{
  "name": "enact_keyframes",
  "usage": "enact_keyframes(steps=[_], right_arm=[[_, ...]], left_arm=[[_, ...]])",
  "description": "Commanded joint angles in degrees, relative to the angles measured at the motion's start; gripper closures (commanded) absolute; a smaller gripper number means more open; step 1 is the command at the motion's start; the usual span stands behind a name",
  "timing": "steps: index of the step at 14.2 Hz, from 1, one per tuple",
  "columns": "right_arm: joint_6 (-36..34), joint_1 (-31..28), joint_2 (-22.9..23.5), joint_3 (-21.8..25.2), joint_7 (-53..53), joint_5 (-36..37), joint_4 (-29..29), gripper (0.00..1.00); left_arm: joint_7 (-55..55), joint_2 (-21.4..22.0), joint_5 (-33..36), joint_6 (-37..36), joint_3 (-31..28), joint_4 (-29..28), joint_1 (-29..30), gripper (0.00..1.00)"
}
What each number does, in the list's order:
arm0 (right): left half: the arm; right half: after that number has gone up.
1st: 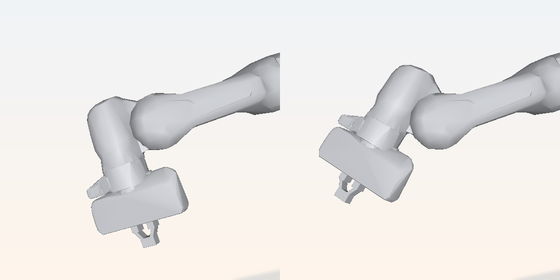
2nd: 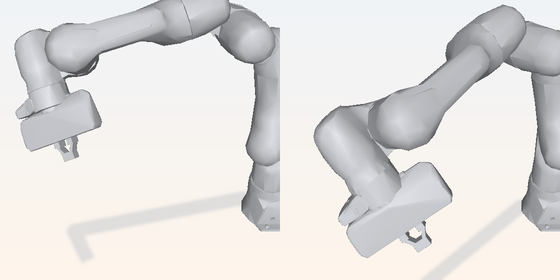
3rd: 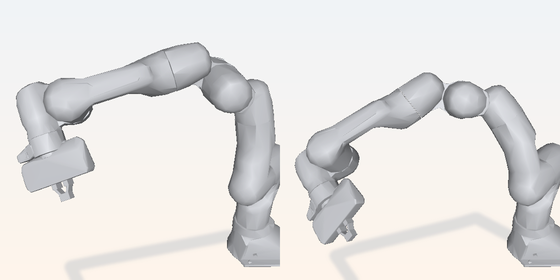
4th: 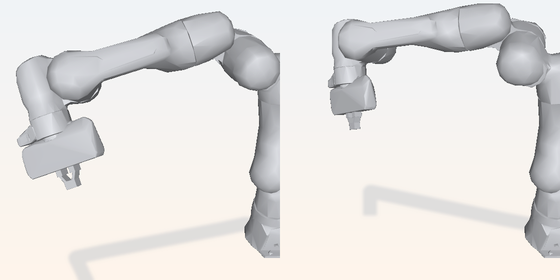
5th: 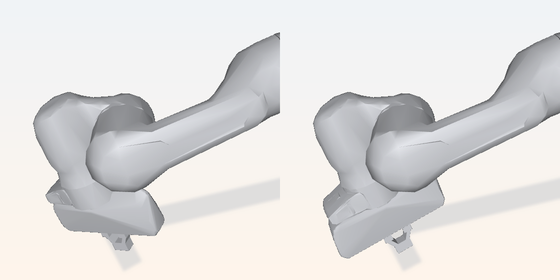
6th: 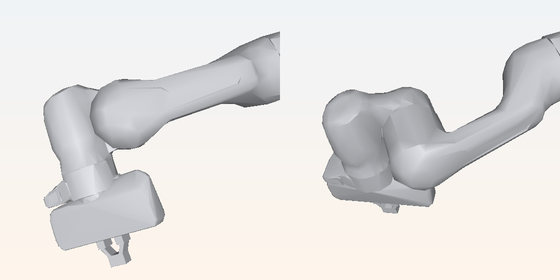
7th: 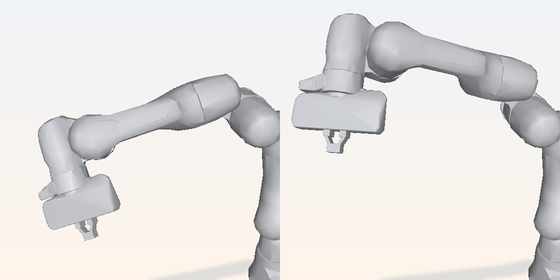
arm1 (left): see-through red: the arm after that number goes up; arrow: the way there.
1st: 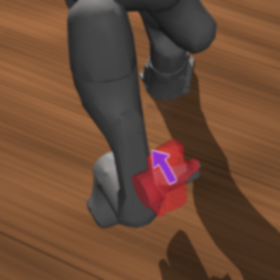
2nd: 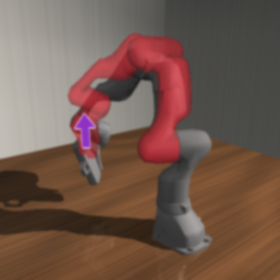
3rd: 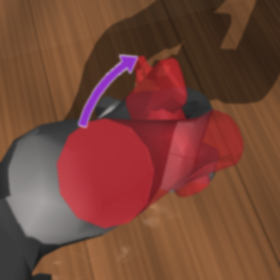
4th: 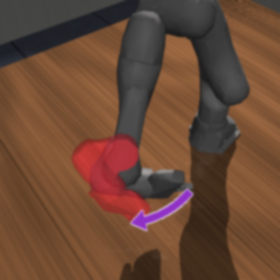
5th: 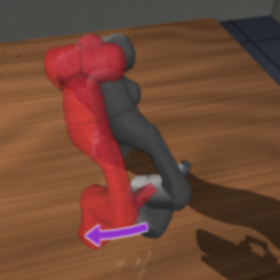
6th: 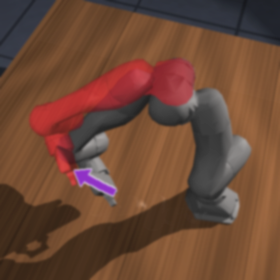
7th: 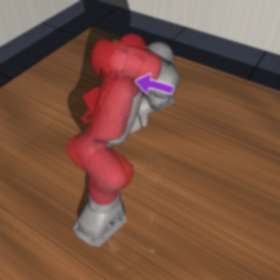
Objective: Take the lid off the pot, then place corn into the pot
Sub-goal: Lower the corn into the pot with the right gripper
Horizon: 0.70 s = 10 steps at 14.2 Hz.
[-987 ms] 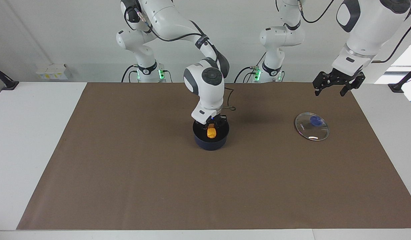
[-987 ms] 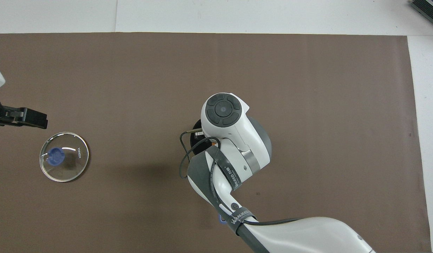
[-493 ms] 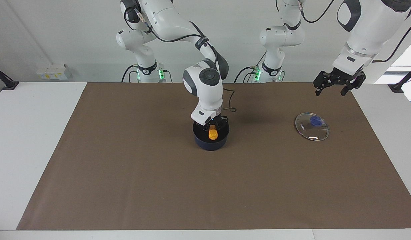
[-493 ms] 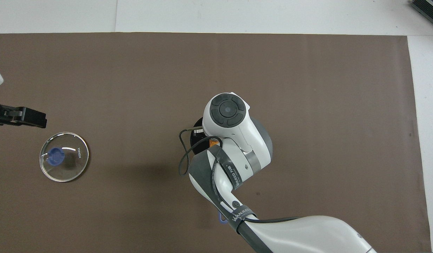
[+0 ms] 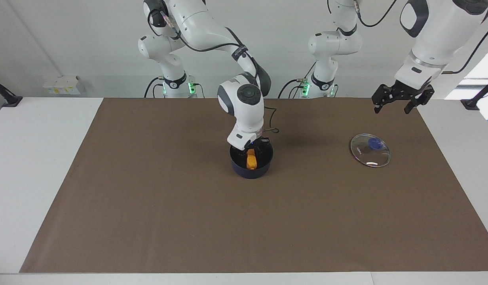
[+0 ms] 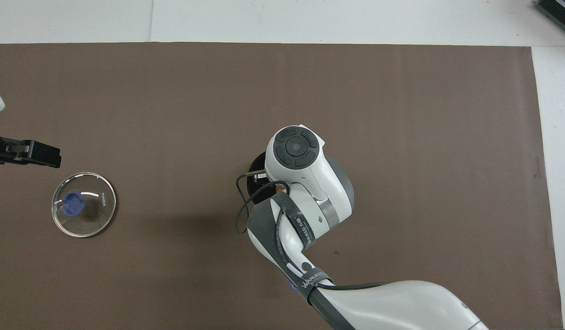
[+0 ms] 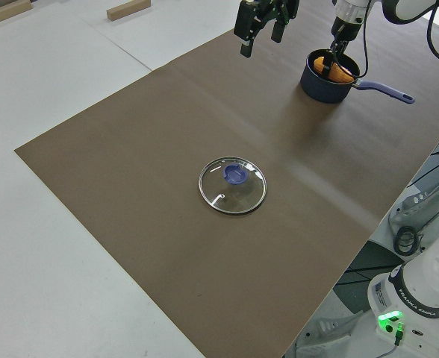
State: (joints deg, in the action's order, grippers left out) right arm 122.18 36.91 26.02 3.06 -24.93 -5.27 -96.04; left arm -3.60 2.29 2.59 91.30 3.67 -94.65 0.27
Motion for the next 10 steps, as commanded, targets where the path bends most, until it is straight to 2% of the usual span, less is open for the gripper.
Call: enact_keyframes(steps=[1, 5, 10], right_arm=[[0.61, -0.52, -0.97, -0.17, 1.81, 0.25, -0.91, 0.0], [0.08, -2.71, -4.38, 0.54, 1.9, 0.52, -0.55, 0.0], [-6.94, -10.7, -13.44, 0.54, 6.55, 0.87, -0.55, 0.0]], left_arm=[[0.44, 0.52, -0.65, -1.56, -0.33, 0.17, -0.36, 0.0], [0.09, 1.05, -0.65, -0.86, -0.33, -1.85, -0.27, 0.0], [3.23, -0.09, -2.75, -1.12, -0.42, 0.16, -0.18, 0.0]])
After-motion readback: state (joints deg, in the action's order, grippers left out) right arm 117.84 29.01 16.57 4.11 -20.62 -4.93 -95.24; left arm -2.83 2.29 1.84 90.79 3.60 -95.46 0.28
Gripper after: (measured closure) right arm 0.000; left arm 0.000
